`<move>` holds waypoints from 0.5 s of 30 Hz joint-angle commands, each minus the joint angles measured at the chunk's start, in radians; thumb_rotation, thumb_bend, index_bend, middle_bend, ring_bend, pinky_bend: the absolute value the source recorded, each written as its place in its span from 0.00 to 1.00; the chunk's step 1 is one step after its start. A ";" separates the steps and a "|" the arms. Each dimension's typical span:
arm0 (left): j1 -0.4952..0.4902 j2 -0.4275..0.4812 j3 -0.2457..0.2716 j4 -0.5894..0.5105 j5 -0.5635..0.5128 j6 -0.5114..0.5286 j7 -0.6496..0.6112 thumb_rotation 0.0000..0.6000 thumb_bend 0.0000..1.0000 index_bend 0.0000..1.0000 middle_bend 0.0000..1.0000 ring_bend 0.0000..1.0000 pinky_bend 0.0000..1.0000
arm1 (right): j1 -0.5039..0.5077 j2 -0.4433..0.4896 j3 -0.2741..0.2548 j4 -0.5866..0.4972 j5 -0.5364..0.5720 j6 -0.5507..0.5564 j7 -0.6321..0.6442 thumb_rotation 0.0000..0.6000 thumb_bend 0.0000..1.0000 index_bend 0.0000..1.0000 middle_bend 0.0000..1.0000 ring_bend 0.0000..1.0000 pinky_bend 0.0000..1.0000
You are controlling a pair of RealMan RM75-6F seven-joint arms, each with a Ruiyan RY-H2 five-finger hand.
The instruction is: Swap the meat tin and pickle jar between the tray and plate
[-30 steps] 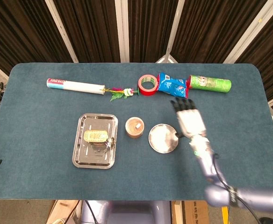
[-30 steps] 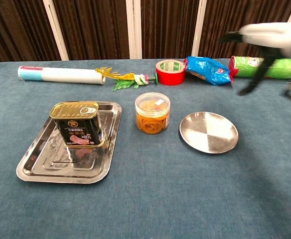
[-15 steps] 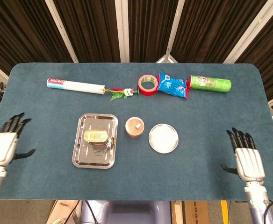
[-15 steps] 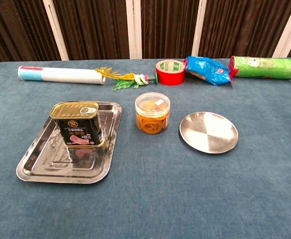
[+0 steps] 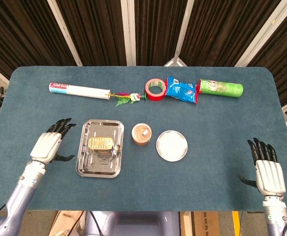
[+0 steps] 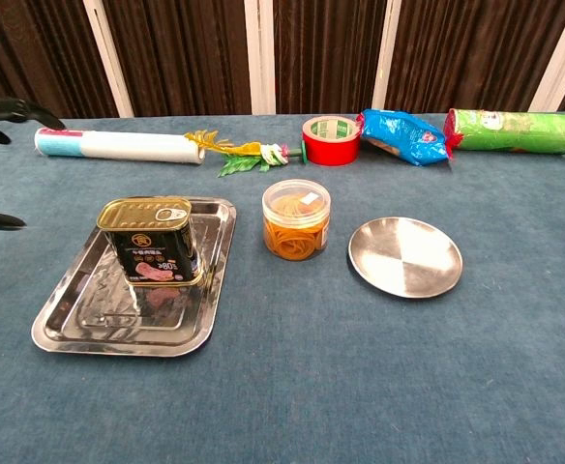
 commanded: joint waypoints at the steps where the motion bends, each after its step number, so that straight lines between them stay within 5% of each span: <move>1: -0.023 -0.055 0.004 0.024 -0.005 0.013 0.022 1.00 0.07 0.18 0.04 0.00 0.13 | -0.008 -0.001 0.011 0.001 -0.007 -0.012 -0.004 1.00 0.00 0.00 0.00 0.00 0.00; 15: -0.091 -0.222 0.004 0.195 -0.022 -0.005 0.004 1.00 0.07 0.21 0.12 0.03 0.14 | -0.035 -0.001 0.040 -0.007 -0.034 -0.058 -0.018 1.00 0.00 0.00 0.00 0.00 0.00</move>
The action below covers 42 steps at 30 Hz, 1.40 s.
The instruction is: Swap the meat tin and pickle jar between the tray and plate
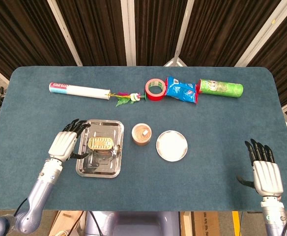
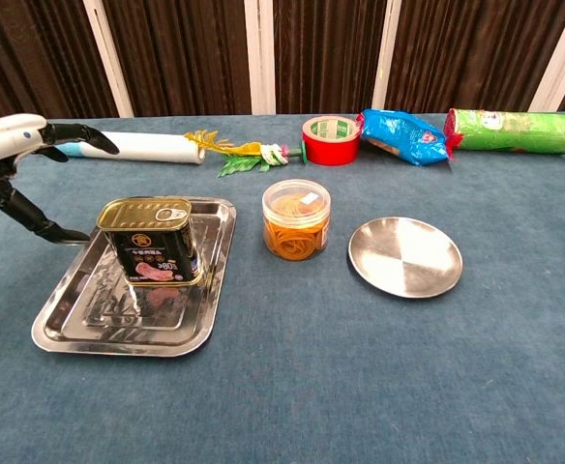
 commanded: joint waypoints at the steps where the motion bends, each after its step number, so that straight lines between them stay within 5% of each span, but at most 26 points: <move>1: -0.024 -0.036 0.002 0.046 -0.001 -0.025 -0.018 1.00 0.08 0.21 0.12 0.04 0.14 | -0.005 0.001 0.007 -0.001 -0.002 -0.005 0.000 1.00 0.00 0.00 0.00 0.00 0.00; 17: -0.082 -0.102 0.043 0.181 0.114 -0.090 -0.163 1.00 0.39 0.40 0.38 0.26 0.28 | -0.026 -0.005 0.047 0.006 -0.006 -0.032 -0.004 1.00 0.00 0.00 0.00 0.00 0.00; 28: -0.083 -0.137 0.058 0.260 0.173 -0.030 -0.154 1.00 0.53 0.50 0.52 0.37 0.36 | -0.034 -0.007 0.064 0.012 -0.017 -0.060 0.013 1.00 0.00 0.00 0.00 0.00 0.00; 36: -0.079 -0.121 0.049 0.228 0.215 0.008 -0.241 1.00 0.56 0.51 0.53 0.39 0.37 | -0.043 -0.006 0.076 0.012 -0.021 -0.061 0.014 1.00 0.00 0.00 0.00 0.00 0.00; 42: -0.093 -0.042 0.033 0.094 0.266 0.013 -0.342 1.00 0.56 0.51 0.52 0.39 0.37 | -0.049 -0.007 0.085 0.010 -0.021 -0.065 0.014 1.00 0.00 0.00 0.00 0.00 0.00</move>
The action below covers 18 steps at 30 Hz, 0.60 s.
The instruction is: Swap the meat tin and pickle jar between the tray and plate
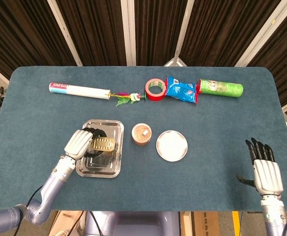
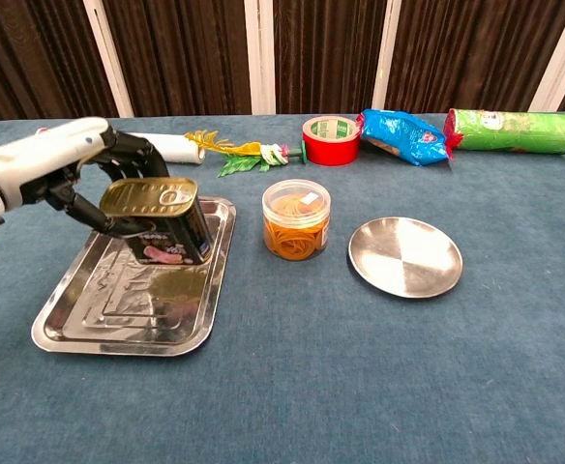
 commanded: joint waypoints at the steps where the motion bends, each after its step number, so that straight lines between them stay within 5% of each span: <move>1: -0.015 0.057 -0.019 -0.101 0.035 0.004 -0.050 1.00 0.56 0.51 0.52 0.39 0.37 | -0.001 -0.002 0.001 0.000 -0.001 -0.005 -0.005 1.00 0.00 0.00 0.00 0.00 0.00; 9: -0.093 0.022 -0.073 -0.240 -0.075 -0.069 0.131 1.00 0.55 0.52 0.51 0.39 0.37 | -0.006 0.001 0.010 -0.002 -0.005 -0.013 0.004 1.00 0.00 0.00 0.00 0.00 0.00; 18: -0.197 -0.149 -0.099 -0.178 -0.274 -0.122 0.349 1.00 0.54 0.52 0.50 0.39 0.37 | -0.015 0.011 0.020 0.003 -0.008 -0.016 0.027 1.00 0.00 0.00 0.00 0.00 0.00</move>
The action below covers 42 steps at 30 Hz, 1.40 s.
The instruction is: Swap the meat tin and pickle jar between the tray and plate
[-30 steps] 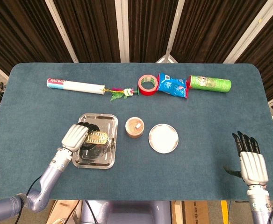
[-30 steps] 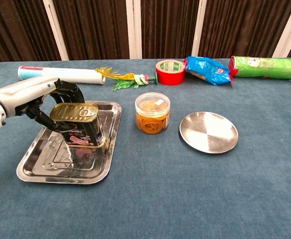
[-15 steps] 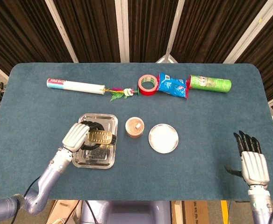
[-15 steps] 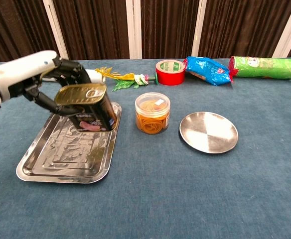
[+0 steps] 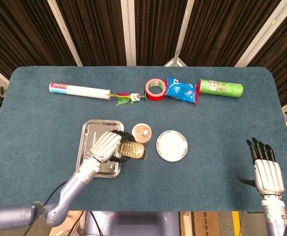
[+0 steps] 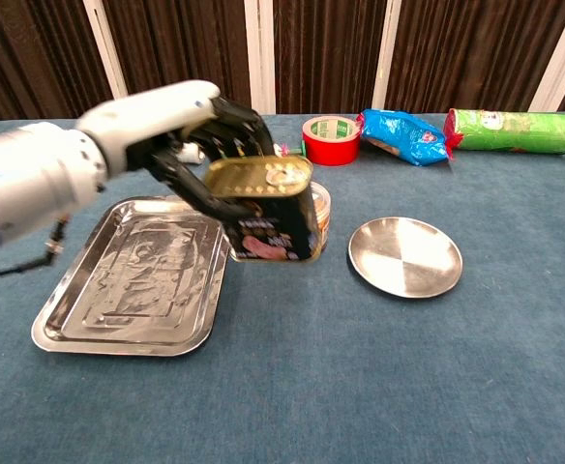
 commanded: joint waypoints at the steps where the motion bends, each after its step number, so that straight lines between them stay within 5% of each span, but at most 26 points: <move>1: -0.048 -0.081 -0.009 0.035 -0.072 -0.009 0.092 1.00 0.53 0.52 0.50 0.39 0.37 | -0.003 0.004 0.004 0.003 0.002 -0.002 0.007 1.00 0.00 0.00 0.00 0.00 0.00; 13: -0.072 -0.137 0.016 0.091 -0.121 -0.016 0.129 1.00 0.50 0.45 0.42 0.34 0.33 | -0.010 0.014 0.012 0.004 -0.004 -0.010 0.035 1.00 0.00 0.00 0.00 0.01 0.00; 26: -0.109 -0.045 0.045 -0.013 -0.242 -0.074 0.232 1.00 0.18 0.37 0.26 0.21 0.30 | -0.015 0.015 0.021 0.000 0.004 -0.018 0.029 1.00 0.00 0.00 0.00 0.01 0.00; 33: -0.124 0.004 0.051 -0.074 -0.313 -0.063 0.273 1.00 0.13 0.35 0.24 0.19 0.30 | -0.019 0.017 0.028 -0.002 0.010 -0.017 0.030 1.00 0.00 0.00 0.00 0.01 0.00; 42: -0.065 0.046 0.042 -0.141 -0.142 0.046 0.155 1.00 0.12 0.34 0.25 0.19 0.30 | -0.020 0.007 0.038 0.008 0.026 -0.017 0.016 1.00 0.00 0.00 0.00 0.02 0.00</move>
